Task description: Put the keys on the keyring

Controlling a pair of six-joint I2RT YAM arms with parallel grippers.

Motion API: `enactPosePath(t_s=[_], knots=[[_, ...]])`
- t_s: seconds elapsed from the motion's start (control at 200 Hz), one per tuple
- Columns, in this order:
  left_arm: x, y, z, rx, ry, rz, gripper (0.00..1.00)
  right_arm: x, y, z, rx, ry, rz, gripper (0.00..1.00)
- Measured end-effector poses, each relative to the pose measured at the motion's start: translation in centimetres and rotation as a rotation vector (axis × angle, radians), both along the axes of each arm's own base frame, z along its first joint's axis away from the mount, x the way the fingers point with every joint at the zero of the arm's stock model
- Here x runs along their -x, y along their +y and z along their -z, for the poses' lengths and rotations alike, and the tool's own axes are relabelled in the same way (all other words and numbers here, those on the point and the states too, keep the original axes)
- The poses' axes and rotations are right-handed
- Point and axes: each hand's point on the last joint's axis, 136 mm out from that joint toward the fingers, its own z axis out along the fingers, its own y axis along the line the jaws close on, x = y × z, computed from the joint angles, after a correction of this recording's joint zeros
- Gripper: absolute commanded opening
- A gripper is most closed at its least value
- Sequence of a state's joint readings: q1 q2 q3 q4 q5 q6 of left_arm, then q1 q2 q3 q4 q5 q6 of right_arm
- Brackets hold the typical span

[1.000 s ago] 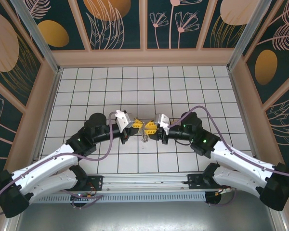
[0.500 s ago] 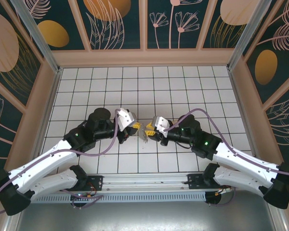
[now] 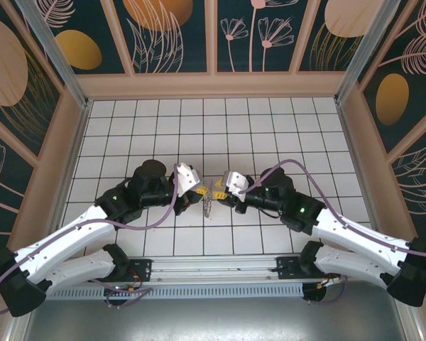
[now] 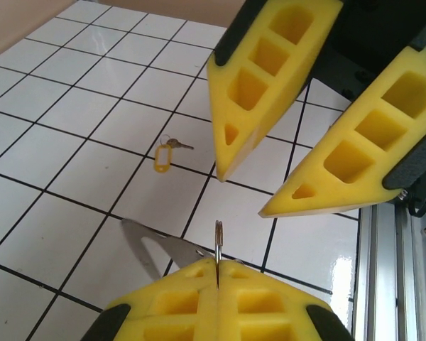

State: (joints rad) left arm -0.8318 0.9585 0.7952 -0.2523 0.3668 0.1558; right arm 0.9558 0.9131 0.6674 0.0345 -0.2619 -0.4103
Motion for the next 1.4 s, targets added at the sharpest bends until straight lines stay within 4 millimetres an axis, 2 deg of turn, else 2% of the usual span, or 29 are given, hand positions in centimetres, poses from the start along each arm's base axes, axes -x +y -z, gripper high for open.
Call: enactPosePath(t_s=[0.15,0.39,0.54,0.661,0.901,0.996,1.066,1.211,1.401], knots=[[0.4,0.0,0.1,-0.004,0.005,0.020,0.00,-0.2,0.3,0.9,0.025,0.009,-0.003,0.29],[0.6,-0.1,0.2,-0.005,0.003,0.037,0.00,-0.5,1.1,2.2,0.066,0.018,-0.021,0.28],[0.7,-0.1,0.1,-0.003,0.004,0.041,0.00,-0.3,1.2,2.2,0.065,0.017,-0.037,0.18],[0.7,-0.1,0.1,-0.006,0.003,0.042,0.00,-0.1,1.2,2.1,0.065,0.010,-0.048,0.00],[0.7,-0.1,0.2,-0.010,0.006,0.040,0.00,0.0,1.2,2.1,0.063,0.018,-0.054,0.00],[0.6,-0.1,-0.4,0.010,-0.009,0.037,0.26,0.0,0.9,1.5,0.041,0.026,-0.063,0.00],[0.6,-0.2,-1.4,0.050,-0.027,0.033,0.38,0.1,0.7,0.6,0.006,0.028,-0.077,0.00],[1.2,0.2,-3.8,0.164,-0.080,0.029,0.42,0.0,-0.2,-1.5,-0.086,0.039,-0.095,0.00],[1.7,0.0,-4.3,0.227,-0.093,0.055,0.43,0.9,-0.7,-3.0,-0.174,0.069,-0.151,0.00]])
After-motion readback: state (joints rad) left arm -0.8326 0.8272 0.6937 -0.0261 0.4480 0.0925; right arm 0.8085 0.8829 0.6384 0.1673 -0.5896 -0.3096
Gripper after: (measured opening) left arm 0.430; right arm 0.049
